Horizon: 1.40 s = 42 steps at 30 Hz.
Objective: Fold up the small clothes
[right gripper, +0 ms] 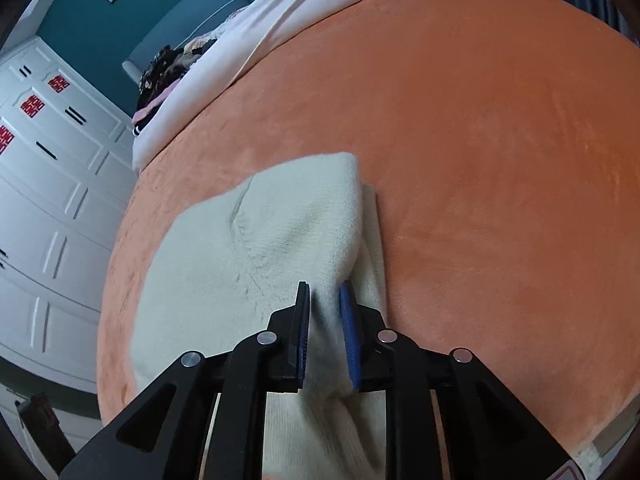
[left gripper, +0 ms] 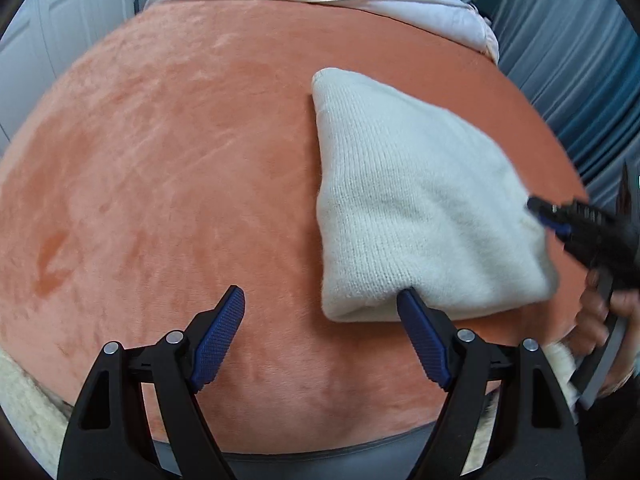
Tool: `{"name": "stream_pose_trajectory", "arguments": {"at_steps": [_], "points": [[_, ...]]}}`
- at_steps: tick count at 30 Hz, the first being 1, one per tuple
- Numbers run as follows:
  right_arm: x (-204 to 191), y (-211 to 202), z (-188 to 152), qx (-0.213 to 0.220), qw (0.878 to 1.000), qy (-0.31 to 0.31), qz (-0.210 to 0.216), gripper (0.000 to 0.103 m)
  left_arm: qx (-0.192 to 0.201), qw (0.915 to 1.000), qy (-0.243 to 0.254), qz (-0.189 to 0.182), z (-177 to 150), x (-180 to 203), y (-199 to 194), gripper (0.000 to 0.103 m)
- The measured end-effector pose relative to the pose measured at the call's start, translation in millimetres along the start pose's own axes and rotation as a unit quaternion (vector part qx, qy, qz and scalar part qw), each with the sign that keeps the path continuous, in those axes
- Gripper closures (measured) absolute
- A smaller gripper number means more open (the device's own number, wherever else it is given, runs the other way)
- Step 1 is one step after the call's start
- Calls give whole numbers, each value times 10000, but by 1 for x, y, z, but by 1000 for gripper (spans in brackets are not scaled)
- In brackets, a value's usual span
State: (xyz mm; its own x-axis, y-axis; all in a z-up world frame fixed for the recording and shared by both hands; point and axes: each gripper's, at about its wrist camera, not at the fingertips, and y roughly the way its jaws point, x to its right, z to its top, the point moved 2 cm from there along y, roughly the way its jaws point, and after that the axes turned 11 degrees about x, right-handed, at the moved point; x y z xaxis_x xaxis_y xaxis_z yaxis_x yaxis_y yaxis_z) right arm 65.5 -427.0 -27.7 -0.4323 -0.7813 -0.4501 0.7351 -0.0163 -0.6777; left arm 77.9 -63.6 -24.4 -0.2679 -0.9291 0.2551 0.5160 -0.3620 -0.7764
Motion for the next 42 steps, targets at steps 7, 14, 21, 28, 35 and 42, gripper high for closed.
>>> {"name": "stream_pose_trajectory", "arguments": {"at_steps": [7, 14, 21, 28, 35, 42], "points": [[18, -11, -25, -345, 9991, 239, 42, 50, -524, 9965, 26, -649, 10, 12, -5, 26], [-20, -33, -29, 294, 9993, -86, 210, 59, 69, 9997, 143, -160, 17, 0, -34, 17], [-82, 20, -75, -939, 9880, -874, 860, 103, -310, 9977, 408, 446, 21, 27, 26, 22], [-60, 13, -77, -683, 9957, -486, 390, 102, -641, 9966, 169, 491, -9, 6, 45, 17], [-25, -8, -54, -519, 9978, 72, 415, 86, -168, 9997, 183, 62, 4, 12, 7, 17], [-3, -5, -9, 154, 9994, 286, 78, 31, 212, 9985, -143, -492, 55, 35, 27, 9]]}}
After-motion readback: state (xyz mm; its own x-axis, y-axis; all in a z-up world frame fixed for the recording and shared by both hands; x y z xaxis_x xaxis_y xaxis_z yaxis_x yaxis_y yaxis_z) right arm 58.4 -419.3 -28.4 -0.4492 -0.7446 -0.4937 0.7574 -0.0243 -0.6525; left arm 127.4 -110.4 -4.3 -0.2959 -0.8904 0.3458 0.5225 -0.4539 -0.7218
